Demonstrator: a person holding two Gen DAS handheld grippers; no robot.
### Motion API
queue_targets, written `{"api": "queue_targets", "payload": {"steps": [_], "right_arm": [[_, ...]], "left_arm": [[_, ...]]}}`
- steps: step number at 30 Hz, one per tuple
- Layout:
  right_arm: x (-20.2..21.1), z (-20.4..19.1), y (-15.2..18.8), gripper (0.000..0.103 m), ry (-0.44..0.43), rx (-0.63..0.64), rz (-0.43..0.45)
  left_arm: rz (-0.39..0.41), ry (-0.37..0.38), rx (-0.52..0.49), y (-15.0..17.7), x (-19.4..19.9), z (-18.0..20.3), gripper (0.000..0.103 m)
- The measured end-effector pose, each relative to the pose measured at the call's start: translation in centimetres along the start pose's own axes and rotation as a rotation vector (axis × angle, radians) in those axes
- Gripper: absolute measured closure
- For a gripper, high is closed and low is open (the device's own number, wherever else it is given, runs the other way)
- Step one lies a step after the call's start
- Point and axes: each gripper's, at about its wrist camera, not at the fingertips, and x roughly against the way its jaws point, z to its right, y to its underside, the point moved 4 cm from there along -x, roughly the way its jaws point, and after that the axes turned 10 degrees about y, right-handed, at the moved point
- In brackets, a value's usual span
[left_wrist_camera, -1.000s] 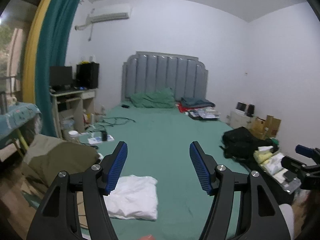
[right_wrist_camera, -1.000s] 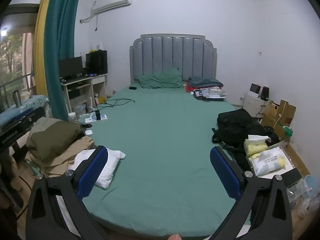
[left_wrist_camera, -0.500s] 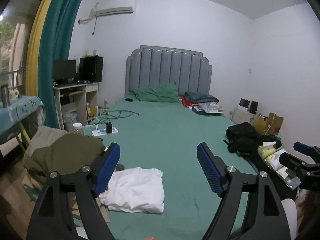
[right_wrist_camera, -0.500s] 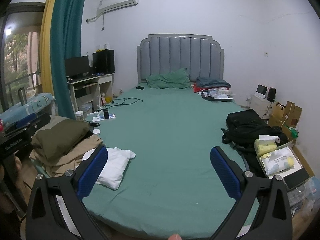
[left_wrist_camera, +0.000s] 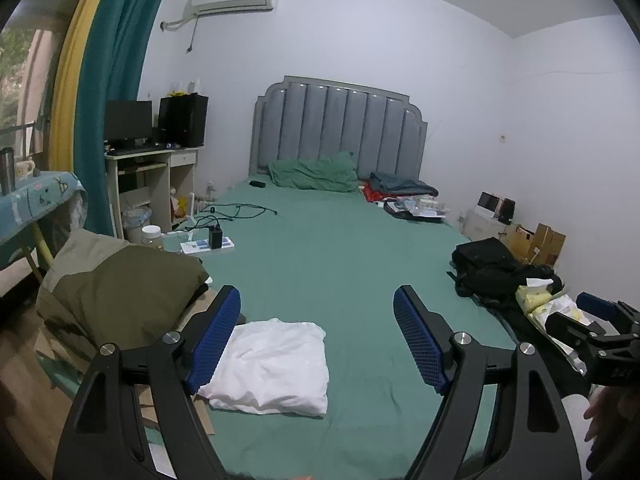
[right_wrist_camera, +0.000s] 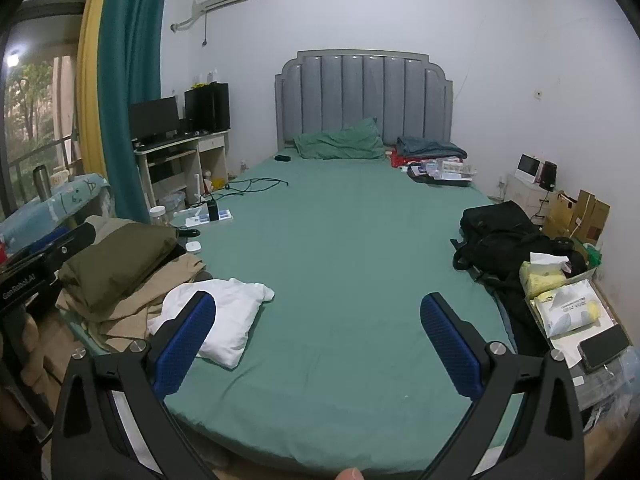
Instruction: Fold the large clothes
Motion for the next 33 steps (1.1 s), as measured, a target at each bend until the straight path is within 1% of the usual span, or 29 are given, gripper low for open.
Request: {"api": "queue_targets", "payload": {"steps": [33], "right_arm": [[-0.17,0.41,-0.07,0.002,-0.002,0.003,0.000]], "left_arm": [[-0.004,0.005,0.001,0.03,-0.11,0.12,0.021]]}}
